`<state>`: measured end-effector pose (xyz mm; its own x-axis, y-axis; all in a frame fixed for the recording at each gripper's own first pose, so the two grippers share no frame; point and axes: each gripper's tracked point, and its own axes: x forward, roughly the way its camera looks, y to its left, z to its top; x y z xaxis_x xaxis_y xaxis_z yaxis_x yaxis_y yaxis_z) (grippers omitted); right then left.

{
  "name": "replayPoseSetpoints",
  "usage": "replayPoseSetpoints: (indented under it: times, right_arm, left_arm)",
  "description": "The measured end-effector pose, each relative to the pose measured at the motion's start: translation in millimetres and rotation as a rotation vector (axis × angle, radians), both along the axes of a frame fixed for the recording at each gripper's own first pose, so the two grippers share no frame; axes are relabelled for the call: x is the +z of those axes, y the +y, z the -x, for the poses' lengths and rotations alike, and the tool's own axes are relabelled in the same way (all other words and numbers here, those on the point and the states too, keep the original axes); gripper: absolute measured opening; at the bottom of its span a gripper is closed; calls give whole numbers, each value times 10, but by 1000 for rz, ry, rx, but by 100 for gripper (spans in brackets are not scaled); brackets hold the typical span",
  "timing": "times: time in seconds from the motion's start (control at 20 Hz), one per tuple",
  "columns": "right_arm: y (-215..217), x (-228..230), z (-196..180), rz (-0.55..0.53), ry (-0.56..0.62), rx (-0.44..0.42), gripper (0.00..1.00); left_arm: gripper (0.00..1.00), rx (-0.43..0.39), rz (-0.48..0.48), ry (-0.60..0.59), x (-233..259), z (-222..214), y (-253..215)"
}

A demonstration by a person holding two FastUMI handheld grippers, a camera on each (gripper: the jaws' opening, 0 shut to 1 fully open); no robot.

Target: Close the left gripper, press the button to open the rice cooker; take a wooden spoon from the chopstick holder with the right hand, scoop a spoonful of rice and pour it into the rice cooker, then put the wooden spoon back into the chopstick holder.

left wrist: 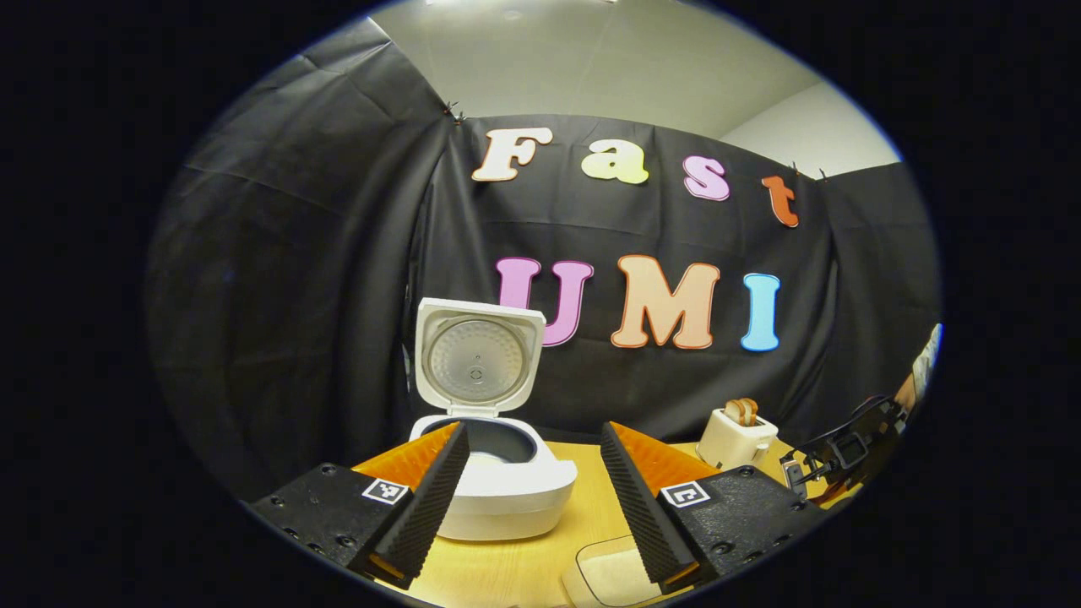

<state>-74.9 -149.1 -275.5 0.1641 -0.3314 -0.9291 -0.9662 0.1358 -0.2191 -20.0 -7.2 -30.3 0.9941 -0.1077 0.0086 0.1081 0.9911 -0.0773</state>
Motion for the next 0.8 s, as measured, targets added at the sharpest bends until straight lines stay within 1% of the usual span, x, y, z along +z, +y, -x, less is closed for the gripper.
replayPoseSetpoints:
  times: [0.05,0.1,0.15,0.2,0.25,0.3,0.35,0.45,0.5,0.55,0.6,0.65,0.7,0.75,0.8]
  right_arm:
    - [1,-7,24,11,14,-2,27]
    - [-9,10,74,25,33,-24,31]
    - [-16,6,79,33,38,-29,24]
    - [-19,8,59,35,35,-24,39]
    - [-33,12,73,35,36,-29,22]
    - [-46,15,82,32,35,-32,43]
    - [-40,35,91,25,34,-39,48]
    - [-9,79,100,-2,27,-58,69]
    - [-9,77,89,-21,15,-77,79]
    - [-16,86,100,-44,2,-103,90]
    - [-2,111,96,-71,-17,-134,100]
    - [21,137,78,-107,-40,-167,96]
    - [64,172,52,-154,-70,-207,98]
    - [120,219,37,-209,-100,-259,100]
    - [197,253,33,-275,-127,-321,96]
  left_arm:
    - [92,7,1,0,0,0,32]
    - [92,12,3,0,-7,1,61]
    - [92,16,5,1,-5,3,78]
    - [92,20,5,1,-8,-4,91]
    - [92,21,6,0,-5,-7,101]
    - [92,21,7,-1,-2,-11,109]
    - [92,19,7,-1,1,-22,103]
    - [92,13,3,-3,9,-55,74]
    - [88,7,1,-7,22,-63,56]
    - [92,-1,-1,-10,41,-80,31]
    - [87,-9,-3,-11,47,-105,-3]
    - [88,-17,-8,-11,58,-138,-33]
    - [92,-23,-14,-11,70,-169,-54]
    - [92,-29,-19,-9,88,-204,-72]
    - [92,-34,-23,-10,105,-239,-82]
